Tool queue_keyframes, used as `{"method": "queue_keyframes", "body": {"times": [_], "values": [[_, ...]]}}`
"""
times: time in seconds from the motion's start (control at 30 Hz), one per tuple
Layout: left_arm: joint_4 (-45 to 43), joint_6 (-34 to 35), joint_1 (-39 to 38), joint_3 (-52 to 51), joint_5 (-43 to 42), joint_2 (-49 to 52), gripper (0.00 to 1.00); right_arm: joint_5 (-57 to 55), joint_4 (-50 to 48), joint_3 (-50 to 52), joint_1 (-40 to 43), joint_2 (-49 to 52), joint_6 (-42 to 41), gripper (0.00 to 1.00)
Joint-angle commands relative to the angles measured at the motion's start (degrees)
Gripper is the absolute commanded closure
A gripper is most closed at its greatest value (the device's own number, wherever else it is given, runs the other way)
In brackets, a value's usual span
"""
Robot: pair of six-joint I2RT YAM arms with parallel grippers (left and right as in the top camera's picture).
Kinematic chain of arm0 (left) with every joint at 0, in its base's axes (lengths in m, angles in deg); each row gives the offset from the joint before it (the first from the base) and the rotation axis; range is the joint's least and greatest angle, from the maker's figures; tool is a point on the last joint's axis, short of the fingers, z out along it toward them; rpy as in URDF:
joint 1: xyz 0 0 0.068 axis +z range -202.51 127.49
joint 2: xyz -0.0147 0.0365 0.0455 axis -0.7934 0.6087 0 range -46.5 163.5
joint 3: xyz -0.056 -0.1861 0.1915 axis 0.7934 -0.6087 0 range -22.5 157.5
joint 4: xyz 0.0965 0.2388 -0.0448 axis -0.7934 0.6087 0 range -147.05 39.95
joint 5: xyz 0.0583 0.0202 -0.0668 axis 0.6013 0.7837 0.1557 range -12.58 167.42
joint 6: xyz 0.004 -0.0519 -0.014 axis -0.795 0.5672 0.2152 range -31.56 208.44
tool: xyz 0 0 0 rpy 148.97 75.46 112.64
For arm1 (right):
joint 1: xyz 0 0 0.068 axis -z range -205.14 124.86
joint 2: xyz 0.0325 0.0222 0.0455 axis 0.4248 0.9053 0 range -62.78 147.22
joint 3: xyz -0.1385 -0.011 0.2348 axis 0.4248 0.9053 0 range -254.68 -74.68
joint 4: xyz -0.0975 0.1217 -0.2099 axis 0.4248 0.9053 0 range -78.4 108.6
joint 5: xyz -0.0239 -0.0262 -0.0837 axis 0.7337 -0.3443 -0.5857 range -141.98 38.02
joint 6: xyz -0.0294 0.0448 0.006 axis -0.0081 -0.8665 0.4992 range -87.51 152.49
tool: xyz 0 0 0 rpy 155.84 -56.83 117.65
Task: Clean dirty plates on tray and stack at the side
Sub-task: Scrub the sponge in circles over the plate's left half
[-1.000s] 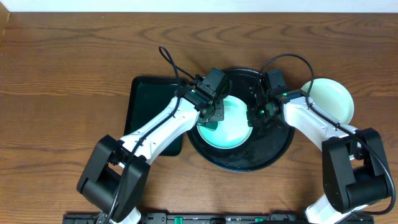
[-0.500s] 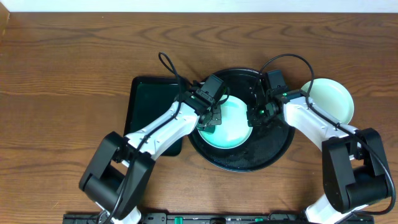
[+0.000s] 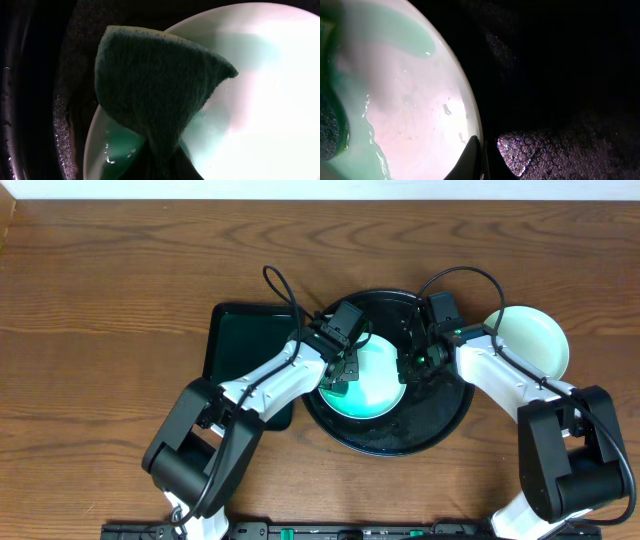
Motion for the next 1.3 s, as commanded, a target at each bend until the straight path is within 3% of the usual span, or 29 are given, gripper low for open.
{"method": "queue_keyframes", "body": {"times": [0.0, 0.37, 0.5, 0.7, 0.9, 1.07, 1.27], "values": [[0.09, 0.98, 0.17, -0.87, -2.54, 5.07, 0.92, -0.55, -0.11, 0.31, -0.46, 0.70, 0.22, 0.99], [-4.15, 0.94, 0.24, -0.63, -21.94, 5.18, 0.93, -0.55, -0.22, 0.31, -0.46, 0.70, 0.22, 0.99], [-5.22, 0.92, 0.24, 0.68, -24.76, 2.62, 0.93, -0.55, -0.31, 0.31, -0.46, 0.70, 0.22, 0.99], [-4.96, 0.70, 0.72, 1.49, -20.33, -4.13, 0.93, -0.55, -0.31, 0.31, -0.46, 0.70, 0.22, 0.99], [-1.11, 0.70, 0.72, 1.49, -8.33, -9.07, 0.93, -0.55, -0.31, 0.31, -0.46, 0.70, 0.22, 0.99], [2.75, 0.72, 0.72, 1.22, -1.90, -8.90, 0.93, -0.55, -0.31, 0.31, -0.46, 0.70, 0.22, 0.99], [4.13, 0.76, 0.66, 0.92, -1.09, -5.81, 0.93, -0.55, -0.28, 0.31, -0.46, 0.70, 0.22, 0.99]]}}
